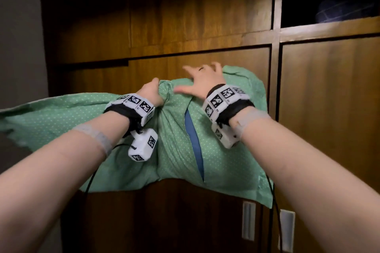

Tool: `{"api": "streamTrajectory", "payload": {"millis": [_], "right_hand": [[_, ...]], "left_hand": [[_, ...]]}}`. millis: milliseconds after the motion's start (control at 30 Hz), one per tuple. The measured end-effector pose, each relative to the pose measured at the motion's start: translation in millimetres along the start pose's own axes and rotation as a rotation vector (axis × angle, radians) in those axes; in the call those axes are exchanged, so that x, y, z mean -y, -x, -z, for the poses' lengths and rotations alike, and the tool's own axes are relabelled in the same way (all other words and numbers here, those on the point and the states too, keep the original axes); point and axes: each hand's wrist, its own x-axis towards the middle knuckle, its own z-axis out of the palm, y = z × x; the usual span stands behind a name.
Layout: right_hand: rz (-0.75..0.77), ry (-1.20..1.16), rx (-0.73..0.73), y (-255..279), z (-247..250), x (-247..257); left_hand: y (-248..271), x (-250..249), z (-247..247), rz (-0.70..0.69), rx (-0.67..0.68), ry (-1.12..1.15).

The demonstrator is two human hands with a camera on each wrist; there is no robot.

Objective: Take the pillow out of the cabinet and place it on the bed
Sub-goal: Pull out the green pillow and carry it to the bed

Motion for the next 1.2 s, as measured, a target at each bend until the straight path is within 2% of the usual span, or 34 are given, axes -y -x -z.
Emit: {"api": "streamTrajectory", "payload": {"millis": [67, 100, 200, 367, 433, 533, 600, 733, 833, 966, 1100, 1200], "right_hand": [[0.04, 0.077, 0.189, 15.3, -27.3, 18.3], [0.037, 0.084, 0.234, 21.8, -37.0, 23.9], [0.044, 0.013, 0.265, 45.2, -52.2, 38.2], [-0.012, -0.154, 0.285, 86.8, -64.2, 64.5], [-0.019, -0.195, 0.317, 102.3, -67.4, 75.4], [-0.003, -0.235, 0.387, 127.3, -67.7, 89.4], [0.019, -0.247, 0.431, 147.9, -66.6, 101.6], [0.022, -0.265, 0.571, 203.5, -72.0, 120.5], [0.0, -0.259, 0.751, 238.0, -80.1, 130.2], [0.022, -0.288, 0.934, 274.2, -108.8, 129.1], [0.061, -0.244, 1.022, 320.9, -91.3, 150.6], [0.12, -0.224, 1.021, 335.7, -99.5, 172.5]], "left_hand": [[22.4, 2.1, -14.5, 0.022, 0.029, 0.01], [33.5, 5.6, -21.0, 0.037, 0.048, 0.013], [70.3, 21.6, -31.3, 0.076, 0.127, -0.028], [122.9, 52.3, -24.0, 0.051, 0.266, -0.04], [151.6, 70.8, -20.2, 0.109, 0.374, -0.038], [206.3, 95.5, -17.5, 0.295, 0.559, 0.04], [249.1, 102.5, -15.9, 0.351, 0.609, 0.021], [332.9, 80.9, -14.8, 0.349, 0.558, -0.285], [383.2, 64.4, -10.6, 0.307, 0.596, -0.346], [428.7, 48.5, -1.9, 0.331, 0.691, -0.366], [464.8, 46.1, 7.2, 0.407, 0.773, -0.397], [490.7, 51.6, 13.5, 0.477, 0.818, -0.406]]}}
